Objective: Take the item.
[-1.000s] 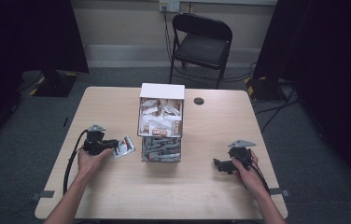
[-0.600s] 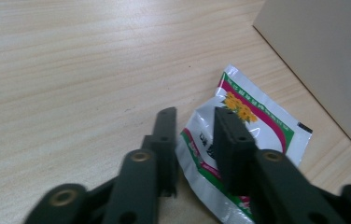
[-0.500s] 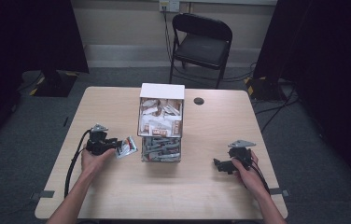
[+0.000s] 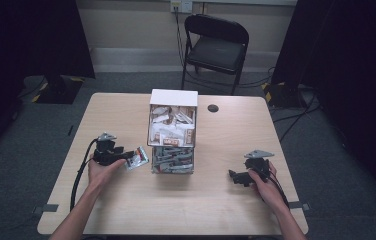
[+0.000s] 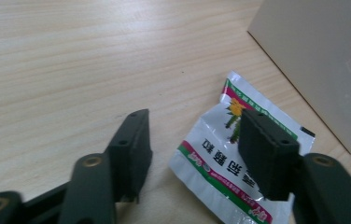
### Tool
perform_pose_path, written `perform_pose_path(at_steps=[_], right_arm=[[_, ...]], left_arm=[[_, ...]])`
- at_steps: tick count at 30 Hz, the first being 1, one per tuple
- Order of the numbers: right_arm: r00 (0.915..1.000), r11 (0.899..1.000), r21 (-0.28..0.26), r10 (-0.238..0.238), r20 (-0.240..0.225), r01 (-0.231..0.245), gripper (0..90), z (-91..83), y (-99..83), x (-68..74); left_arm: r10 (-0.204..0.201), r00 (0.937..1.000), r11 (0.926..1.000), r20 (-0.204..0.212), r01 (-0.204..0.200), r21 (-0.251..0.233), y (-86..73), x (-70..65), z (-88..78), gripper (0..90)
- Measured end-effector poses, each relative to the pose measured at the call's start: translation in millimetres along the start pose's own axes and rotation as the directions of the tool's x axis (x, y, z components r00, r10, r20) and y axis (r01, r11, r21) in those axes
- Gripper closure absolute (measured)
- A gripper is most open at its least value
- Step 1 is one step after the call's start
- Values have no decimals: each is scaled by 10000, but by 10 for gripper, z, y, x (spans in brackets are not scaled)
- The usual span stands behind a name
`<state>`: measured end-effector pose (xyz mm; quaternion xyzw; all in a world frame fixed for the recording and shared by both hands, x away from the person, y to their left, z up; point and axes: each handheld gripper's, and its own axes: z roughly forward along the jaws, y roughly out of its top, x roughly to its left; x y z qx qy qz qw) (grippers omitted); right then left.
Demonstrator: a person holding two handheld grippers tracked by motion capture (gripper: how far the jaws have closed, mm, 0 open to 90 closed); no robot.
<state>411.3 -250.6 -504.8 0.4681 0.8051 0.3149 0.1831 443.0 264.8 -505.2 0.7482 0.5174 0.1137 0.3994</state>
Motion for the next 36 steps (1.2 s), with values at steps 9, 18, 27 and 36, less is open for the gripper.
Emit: perform_pose_path(at_steps=[9, 18, 27, 36], right_arm=[[10000, 10000, -1, -1, 0, 1, 0, 0, 0, 0], [10000, 10000, 1, 0, 1, 0, 0, 0, 0, 0], [10000, 10000, 0, -1, 0, 1, 0, 0, 0, 0], [10000, 10000, 6, 20, 5, -20, 0, -1, 0, 2]], left_arm=[[103, 9999, 9983, 43, -100, -576, 38, 8, -182, 288], [656, 9973, 9971, 325, -643, -399, 54, -117, -382, 193], [1261, 9879, 9915, 907, -1224, -450, 10, -283, -600, 197], [1014, 9932, 9944, 564, -994, -363, -154, -234, -831, 187]])
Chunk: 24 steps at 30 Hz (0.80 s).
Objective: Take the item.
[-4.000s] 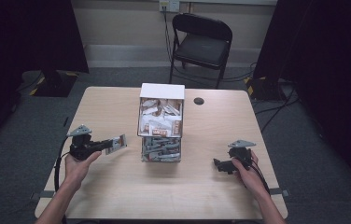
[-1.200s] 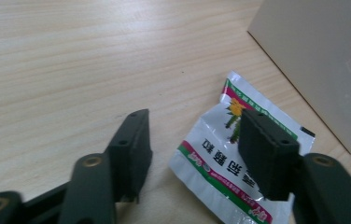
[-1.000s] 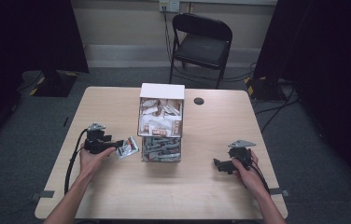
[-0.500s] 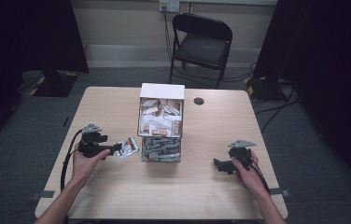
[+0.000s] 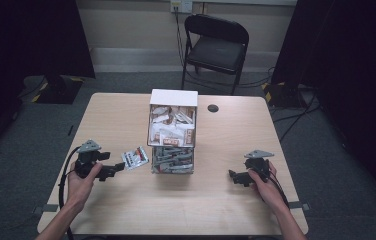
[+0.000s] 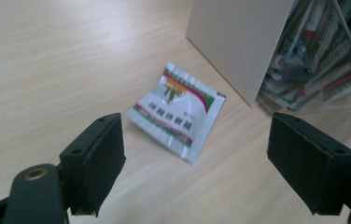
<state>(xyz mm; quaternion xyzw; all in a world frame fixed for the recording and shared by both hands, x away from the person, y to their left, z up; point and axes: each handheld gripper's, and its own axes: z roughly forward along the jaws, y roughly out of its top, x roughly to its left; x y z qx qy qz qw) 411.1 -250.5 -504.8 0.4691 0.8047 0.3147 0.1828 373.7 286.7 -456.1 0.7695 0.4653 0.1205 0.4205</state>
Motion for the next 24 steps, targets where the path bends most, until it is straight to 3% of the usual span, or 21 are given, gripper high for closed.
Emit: perform_pose_path(at_steps=[5, 7, 9, 12, 14, 16, 17, 20, 22, 24], right_arm=[[10000, 10000, 0, 0, 2, 0, 0, 0, 0, 0], [10000, 10000, 1, 0, 3, 0, 0, 0, 0, 0], [10000, 10000, 0, 2, 4, -2, 0, 0, 0, 0], [10000, 10000, -5, -12, 1, 12, 0, 1, 0, -1], [10000, 10000, -5, -12, 2, 12, 0, 1, 0, -1], [10000, 10000, 0, 0, 4, 0, 0, 0, 0, 0], [10000, 10000, 0, 2, 2, -2, 0, 0, 0, 0], [10000, 10000, 1, 3, 4, -3, 0, 0, 0, 0], [10000, 10000, -1, 1, 4, -1, 0, 0, 0, 0], [10000, 10000, -4, -8, 5, 8, 0, 1, 0, -1]], left_arm=[[-10, 9982, 9993, -598, 32, 369, -121, 62, -109, 193], [77, 9950, 9997, -992, -52, 254, -176, 75, -162, 194], [-11, 9945, 9997, -1044, 36, 241, -221, 98, -202, 193], [-87, 9852, 9986, -1715, 176, 505, -310, 123, -225, 197], [-248, 9835, 9984, -1792, 334, 449, -382, 149, -234, 198], [-61, 9804, 9979, -1968, 187, 622, -445, 172, -246, 197], [-95, 9768, 9975, -2138, 242, 661, -480, 190, -256, 197], [-399, 9751, 9939, -2180, 612, 920, -558, 256, -275, 197], [-688, 9665, 9915, -2471, 938, 907, -612, 286, -265, 197], [-761, 9643, 9891, -2537, 1051, 1030, -634, 319, -254, 197]])
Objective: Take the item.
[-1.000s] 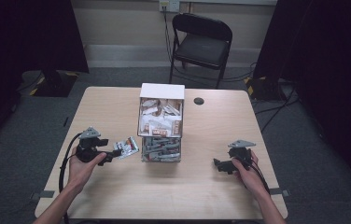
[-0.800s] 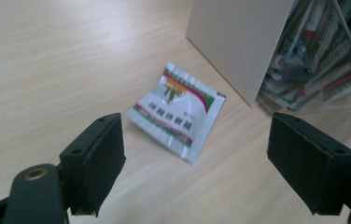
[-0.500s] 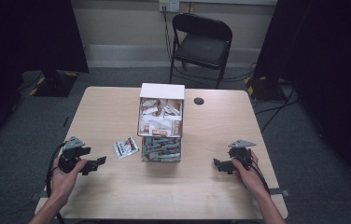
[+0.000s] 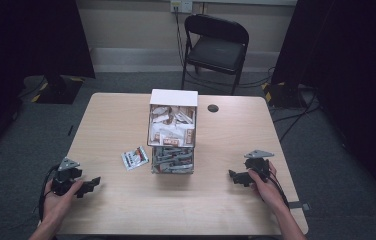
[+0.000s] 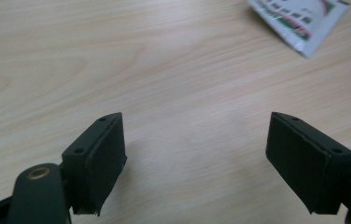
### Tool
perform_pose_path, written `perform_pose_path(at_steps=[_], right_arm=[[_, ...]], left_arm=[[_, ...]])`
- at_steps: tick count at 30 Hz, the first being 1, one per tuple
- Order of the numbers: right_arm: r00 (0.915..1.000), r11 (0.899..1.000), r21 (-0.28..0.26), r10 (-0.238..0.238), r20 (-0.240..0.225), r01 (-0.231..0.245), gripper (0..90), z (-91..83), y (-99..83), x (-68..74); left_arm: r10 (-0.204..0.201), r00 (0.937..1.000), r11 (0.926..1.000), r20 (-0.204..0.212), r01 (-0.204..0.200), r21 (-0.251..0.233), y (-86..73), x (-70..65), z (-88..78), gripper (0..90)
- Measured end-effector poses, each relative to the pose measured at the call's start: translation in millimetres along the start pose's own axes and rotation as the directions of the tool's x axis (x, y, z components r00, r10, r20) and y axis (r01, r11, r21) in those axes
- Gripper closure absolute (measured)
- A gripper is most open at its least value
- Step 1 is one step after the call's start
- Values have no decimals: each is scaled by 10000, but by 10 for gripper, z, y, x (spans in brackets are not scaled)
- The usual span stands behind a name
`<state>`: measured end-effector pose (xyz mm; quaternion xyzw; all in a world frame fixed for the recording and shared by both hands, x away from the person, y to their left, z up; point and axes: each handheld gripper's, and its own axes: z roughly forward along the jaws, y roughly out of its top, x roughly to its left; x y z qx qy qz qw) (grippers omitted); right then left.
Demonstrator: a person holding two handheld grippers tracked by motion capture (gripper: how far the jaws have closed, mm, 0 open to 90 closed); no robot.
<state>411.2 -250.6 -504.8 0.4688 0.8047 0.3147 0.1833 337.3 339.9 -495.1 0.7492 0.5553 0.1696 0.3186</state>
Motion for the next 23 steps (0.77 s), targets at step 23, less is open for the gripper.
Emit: perform_pose_path(at_steps=[23], right_arm=[[10000, 10000, -6, -29, -11, 29, 0, 4, 3, -2]], left_arm=[[36, 9961, 9986, -886, -83, -530, 10, 91, 223, 60]])
